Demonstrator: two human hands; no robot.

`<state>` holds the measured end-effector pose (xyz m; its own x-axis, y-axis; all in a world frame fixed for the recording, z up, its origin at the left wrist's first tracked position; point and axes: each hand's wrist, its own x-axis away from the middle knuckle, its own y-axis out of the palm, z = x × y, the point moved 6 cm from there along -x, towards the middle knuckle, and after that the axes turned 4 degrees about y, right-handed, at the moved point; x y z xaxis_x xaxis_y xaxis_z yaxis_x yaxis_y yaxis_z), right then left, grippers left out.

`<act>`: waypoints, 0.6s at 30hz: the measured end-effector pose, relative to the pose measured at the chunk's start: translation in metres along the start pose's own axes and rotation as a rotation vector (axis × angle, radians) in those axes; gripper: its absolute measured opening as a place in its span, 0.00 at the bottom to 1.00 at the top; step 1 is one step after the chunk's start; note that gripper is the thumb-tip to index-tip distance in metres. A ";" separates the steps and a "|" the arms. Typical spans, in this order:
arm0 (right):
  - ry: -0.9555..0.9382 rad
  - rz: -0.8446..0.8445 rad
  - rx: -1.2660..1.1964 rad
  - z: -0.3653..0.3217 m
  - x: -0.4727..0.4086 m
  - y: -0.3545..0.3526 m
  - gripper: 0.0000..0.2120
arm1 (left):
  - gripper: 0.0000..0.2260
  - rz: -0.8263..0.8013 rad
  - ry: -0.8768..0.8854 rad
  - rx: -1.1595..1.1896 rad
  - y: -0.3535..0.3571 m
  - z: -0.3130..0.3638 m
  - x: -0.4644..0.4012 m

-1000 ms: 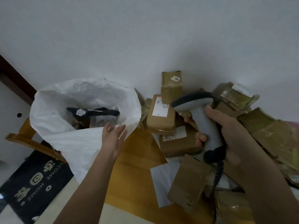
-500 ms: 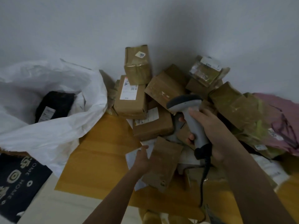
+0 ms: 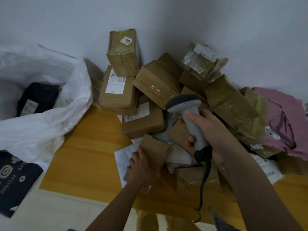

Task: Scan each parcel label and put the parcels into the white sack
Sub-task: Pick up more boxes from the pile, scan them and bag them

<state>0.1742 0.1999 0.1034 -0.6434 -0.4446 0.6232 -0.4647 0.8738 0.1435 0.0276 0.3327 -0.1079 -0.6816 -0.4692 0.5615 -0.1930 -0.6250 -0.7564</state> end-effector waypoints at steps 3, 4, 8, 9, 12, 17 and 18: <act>-0.038 -0.020 0.008 -0.008 0.000 0.002 0.18 | 0.61 -0.142 -0.022 0.429 -0.023 -0.011 0.002; -0.051 -0.025 0.009 -0.011 0.000 0.003 0.18 | 0.57 -0.196 -0.019 0.617 -0.036 -0.010 0.007; -0.087 -0.042 0.013 -0.023 0.001 0.014 0.17 | 0.45 -0.376 0.064 1.047 -0.094 -0.001 0.031; -0.090 -0.044 0.011 -0.024 0.001 0.017 0.18 | 0.46 -0.400 0.107 1.108 -0.107 0.001 0.037; -0.112 -0.050 0.034 -0.027 0.004 0.028 0.20 | 0.44 -0.388 0.267 1.334 -0.149 0.009 0.056; -0.166 -0.047 0.081 -0.031 0.009 0.050 0.22 | 0.25 -0.335 0.547 1.776 -0.207 0.016 0.072; -0.174 -0.057 0.079 -0.031 0.009 0.056 0.23 | 0.23 -0.371 0.617 1.858 -0.215 0.018 0.075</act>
<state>0.1616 0.2509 0.1408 -0.7069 -0.5259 0.4729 -0.5452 0.8312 0.1093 0.0307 0.4206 0.1028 -0.9741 -0.2020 0.1020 0.2028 -0.5793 0.7895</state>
